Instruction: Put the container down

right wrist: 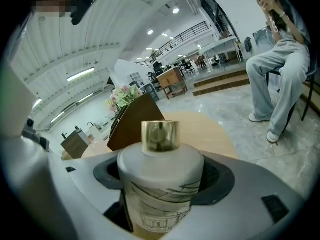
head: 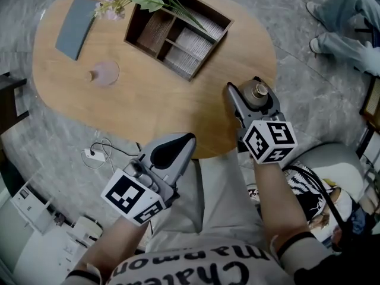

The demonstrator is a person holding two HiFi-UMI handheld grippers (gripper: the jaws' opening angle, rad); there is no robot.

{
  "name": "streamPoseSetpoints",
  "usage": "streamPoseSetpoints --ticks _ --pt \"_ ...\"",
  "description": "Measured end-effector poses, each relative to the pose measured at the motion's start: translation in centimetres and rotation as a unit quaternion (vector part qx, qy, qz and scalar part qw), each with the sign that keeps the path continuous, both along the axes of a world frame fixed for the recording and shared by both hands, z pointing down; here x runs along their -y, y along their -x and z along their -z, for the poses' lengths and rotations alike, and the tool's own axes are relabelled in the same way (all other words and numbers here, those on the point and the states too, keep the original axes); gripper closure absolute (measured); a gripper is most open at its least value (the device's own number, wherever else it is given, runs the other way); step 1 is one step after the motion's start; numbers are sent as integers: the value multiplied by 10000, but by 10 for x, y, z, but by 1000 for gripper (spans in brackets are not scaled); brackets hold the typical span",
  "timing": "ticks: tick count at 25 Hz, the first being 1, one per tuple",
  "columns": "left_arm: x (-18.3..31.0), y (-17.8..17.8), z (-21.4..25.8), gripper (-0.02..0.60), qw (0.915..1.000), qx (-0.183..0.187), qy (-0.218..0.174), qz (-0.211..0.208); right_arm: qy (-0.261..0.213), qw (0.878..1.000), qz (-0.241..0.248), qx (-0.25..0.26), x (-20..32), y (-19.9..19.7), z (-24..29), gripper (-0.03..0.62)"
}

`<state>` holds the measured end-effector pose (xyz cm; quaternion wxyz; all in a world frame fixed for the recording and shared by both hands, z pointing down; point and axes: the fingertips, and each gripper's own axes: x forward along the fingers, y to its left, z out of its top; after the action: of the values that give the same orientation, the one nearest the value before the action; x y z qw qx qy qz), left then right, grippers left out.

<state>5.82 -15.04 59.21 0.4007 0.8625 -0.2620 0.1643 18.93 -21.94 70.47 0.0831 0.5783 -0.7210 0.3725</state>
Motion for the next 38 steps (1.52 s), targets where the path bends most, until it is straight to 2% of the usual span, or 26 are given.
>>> streamPoseSetpoints --ticks 8,12,19,26,32,38 --pt "-15 18 -3 568 9999 -44 83 77 -247 9990 103 -370 -9 7 -1 255" --pt "-19 24 -1 568 9998 -81 64 158 -256 9988 122 -411 -10 8 -2 255" --pt "-23 41 2 568 9993 -73 45 376 -220 9946 579 -836 -20 15 -8 255" --pt "-24 47 13 568 9988 -142 -6 471 -152 9919 702 -1047 -22 19 -11 255" --pt "-31 51 16 567 9983 -233 76 525 56 9828 1063 -1510 -26 30 -19 253" --pt "-28 64 21 568 9978 -243 7 619 147 9756 1169 -1851 -29 35 -25 253"
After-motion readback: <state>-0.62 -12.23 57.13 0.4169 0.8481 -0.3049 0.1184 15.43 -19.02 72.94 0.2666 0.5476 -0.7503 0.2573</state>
